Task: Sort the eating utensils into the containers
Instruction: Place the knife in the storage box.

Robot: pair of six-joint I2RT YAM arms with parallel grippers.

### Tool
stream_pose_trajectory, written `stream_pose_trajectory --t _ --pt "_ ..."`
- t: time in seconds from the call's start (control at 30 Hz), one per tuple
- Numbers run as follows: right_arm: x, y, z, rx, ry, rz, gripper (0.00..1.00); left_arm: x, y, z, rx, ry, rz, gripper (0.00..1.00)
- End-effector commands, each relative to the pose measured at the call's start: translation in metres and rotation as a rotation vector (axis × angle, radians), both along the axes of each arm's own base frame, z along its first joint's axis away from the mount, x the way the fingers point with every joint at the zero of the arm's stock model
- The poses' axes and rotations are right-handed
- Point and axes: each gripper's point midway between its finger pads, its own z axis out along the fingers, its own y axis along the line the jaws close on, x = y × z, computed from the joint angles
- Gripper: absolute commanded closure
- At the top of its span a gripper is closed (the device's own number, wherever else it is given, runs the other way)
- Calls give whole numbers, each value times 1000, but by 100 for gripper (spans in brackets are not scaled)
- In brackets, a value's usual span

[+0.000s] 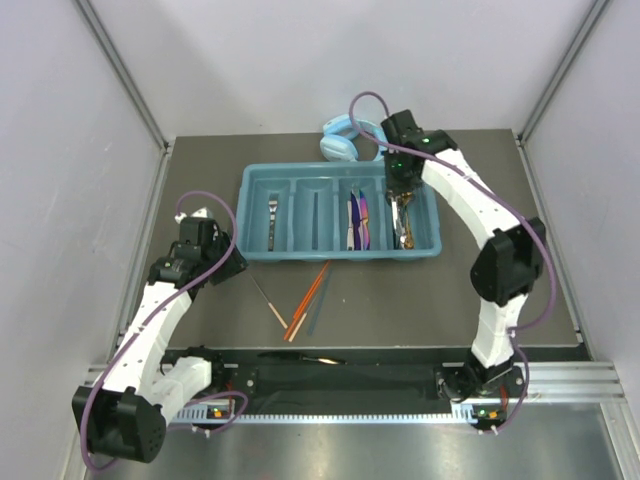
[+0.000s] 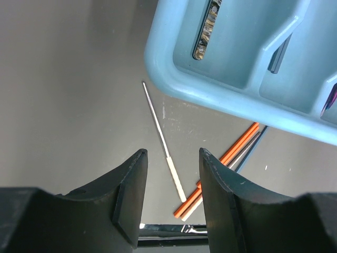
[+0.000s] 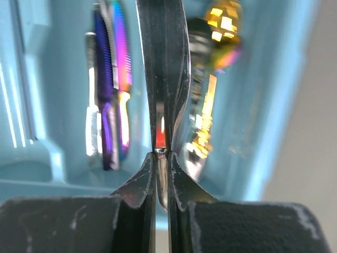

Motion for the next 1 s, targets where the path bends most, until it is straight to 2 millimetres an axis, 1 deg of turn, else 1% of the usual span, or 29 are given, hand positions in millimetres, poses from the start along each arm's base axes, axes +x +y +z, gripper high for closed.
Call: stream_pose_trajectory --t 0.0,0.03,0.07,0.1,0.17,0.2,0.27,0.3,0.4,0.47,0.5,0.53,0.67,0.83,0.87,0.97 --pt "19 38 1 62 -18 37 100 10 3 9 15 -52 7 51" --pt "23 43 2 72 -25 43 100 10 3 10 14 -54 8 51" --pt "24 47 -1 75 -17 48 100 10 3 10 14 -54 8 51" --pt "27 51 -9 74 -3 49 100 10 3 10 14 -54 8 51" --pt "32 60 -11 96 -5 64 100 9 3 9 13 -54 9 51" --pt "35 64 -20 96 14 68 100 10 3 9 13 -52 9 51" --pt "36 69 -30 110 34 74 100 9 3 9 12 -50 10 51" --pt "36 72 -40 112 53 79 100 10 4 9 13 -52 11 51" --pt "36 78 -53 127 80 84 100 9 3 8 11 -50 11 51" --pt "36 84 -56 141 84 92 100 9 3 8 10 -50 13 51" --pt "37 85 -58 145 87 93 100 9 3 8 9 -48 12 51" --pt "37 86 -60 151 92 94 100 10 8 7 32 -51 32 51" --pt "37 93 -69 170 109 103 100 10 8 7 31 -53 35 51" --pt "37 103 -89 188 156 120 100 10 9 7 34 -50 37 51" --pt "37 102 -95 181 166 119 100 10 9 8 34 -53 38 51" --pt "35 102 -102 177 179 122 100 10 10 7 36 -52 39 51"
